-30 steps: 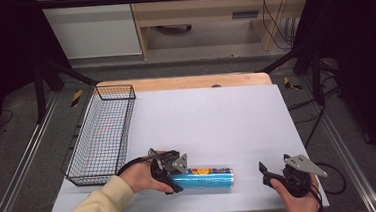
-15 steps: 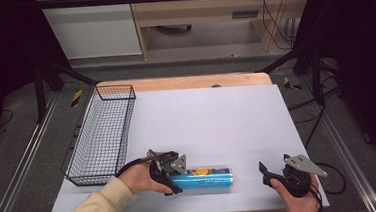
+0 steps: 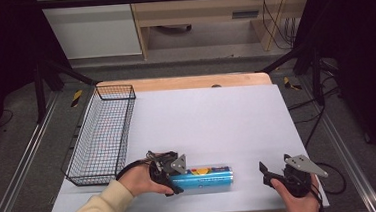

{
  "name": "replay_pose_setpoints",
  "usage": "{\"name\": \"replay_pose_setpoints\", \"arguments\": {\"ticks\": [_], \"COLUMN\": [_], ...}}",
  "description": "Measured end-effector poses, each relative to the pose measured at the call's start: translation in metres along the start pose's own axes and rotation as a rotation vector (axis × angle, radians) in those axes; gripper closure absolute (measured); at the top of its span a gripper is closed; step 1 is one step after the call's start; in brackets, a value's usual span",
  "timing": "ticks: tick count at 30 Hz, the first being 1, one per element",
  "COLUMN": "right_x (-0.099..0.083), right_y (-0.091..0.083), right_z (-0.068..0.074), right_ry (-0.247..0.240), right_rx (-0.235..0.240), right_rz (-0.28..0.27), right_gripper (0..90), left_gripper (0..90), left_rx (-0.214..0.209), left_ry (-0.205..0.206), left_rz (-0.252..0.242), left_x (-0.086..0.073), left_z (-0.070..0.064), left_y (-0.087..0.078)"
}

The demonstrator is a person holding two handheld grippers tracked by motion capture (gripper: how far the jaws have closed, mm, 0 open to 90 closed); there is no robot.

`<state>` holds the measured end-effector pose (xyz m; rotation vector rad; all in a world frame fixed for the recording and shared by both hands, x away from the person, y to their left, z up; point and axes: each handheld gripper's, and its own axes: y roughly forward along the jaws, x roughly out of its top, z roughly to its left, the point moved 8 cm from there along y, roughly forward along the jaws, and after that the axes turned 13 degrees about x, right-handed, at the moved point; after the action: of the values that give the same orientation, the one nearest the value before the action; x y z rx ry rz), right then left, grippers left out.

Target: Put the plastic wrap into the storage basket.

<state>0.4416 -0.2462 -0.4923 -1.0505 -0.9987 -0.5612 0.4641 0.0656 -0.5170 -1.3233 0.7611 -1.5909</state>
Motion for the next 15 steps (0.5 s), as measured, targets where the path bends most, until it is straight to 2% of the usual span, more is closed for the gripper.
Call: {"name": "replay_pose_setpoints", "arguments": {"ticks": [4, 6, 11, 13, 15], "right_x": [0.0, 0.0, 0.0, 0.0, -0.001], "right_y": [0.0, 0.0, 0.0, 0.0, 0.001], "right_z": [0.001, 0.0, 0.0, 0.0, 0.0], "right_ry": [0.0, -0.002, -0.001, 0.0, -0.007], "right_rx": [0.001, -0.001, -0.006, -0.006, -0.004], "right_rz": [0.001, 0.0, -0.001, -0.001, 0.004], "right_gripper": [12.1, 12.1, 12.1, 12.1, 12.1], "left_gripper": [32.1, 32.1, 32.1, 32.1, 32.1], "left_rx": [0.01, 0.012, 0.029, 0.056, 0.074], "left_ry": [-0.034, -0.049, -0.073, -0.078, -0.104], "left_rz": [-0.02, -0.045, -0.103, -0.117, -0.152], "left_x": [0.0, 0.002, 0.01, 0.014, 0.019], "left_z": [0.001, 0.002, 0.003, 0.005, 0.008], "left_y": [-0.003, -0.008, -0.027, -0.037, -0.048]}}
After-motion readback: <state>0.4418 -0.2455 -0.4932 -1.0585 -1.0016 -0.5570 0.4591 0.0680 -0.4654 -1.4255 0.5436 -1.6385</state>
